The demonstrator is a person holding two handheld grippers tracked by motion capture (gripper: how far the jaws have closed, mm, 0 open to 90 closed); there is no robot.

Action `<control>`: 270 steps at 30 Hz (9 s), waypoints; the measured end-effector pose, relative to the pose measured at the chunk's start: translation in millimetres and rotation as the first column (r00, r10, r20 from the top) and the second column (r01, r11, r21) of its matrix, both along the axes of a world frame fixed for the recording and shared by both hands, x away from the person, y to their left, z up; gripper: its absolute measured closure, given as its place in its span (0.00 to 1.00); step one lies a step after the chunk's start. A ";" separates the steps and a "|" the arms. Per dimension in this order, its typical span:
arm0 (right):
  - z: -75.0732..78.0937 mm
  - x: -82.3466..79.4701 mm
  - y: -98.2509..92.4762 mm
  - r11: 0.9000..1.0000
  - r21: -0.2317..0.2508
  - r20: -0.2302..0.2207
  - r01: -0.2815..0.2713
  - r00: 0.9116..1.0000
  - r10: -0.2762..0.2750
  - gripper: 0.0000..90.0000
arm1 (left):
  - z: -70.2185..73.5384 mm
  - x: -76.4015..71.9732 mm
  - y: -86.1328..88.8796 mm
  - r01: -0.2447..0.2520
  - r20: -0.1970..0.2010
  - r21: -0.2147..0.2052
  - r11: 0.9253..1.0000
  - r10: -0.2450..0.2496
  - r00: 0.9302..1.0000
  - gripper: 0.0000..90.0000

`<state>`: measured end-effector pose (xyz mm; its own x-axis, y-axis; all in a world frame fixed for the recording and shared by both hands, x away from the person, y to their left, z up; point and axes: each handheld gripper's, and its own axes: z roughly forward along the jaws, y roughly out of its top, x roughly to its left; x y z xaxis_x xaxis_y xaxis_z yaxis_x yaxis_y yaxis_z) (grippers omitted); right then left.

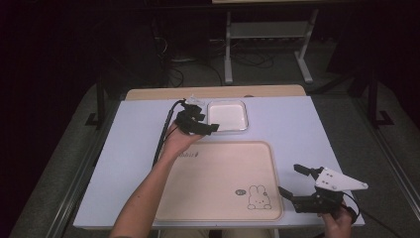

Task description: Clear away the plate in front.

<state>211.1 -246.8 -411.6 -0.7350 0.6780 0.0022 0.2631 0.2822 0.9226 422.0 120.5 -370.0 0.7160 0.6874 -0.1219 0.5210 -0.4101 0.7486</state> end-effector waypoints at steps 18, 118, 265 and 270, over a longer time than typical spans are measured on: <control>0.7 0.5 -0.5 1.000 0.005 0.001 -0.003 1.000 0.003 0.15 | -9.1 51.1 -10.3 -0.099 -0.105 0.035 0.994 0.102 0.989 0.40; 4.3 -9.8 -6.8 1.000 0.013 0.033 0.002 0.999 -0.002 0.15 | 8.0 39.2 81.0 -0.462 -0.308 -0.333 0.822 0.368 0.877 0.99; 3.0 -12.1 -0.4 0.999 0.031 0.018 -0.014 1.000 0.013 0.15 | -75.3 -190.8 54.2 -0.448 -0.150 -0.067 0.891 0.435 0.888 0.89; 2.9 -12.3 -0.4 0.999 0.030 0.019 -0.013 1.000 0.013 0.15 | -76.7 -191.2 53.6 -0.447 -0.148 -0.064 0.892 0.435 0.888 0.88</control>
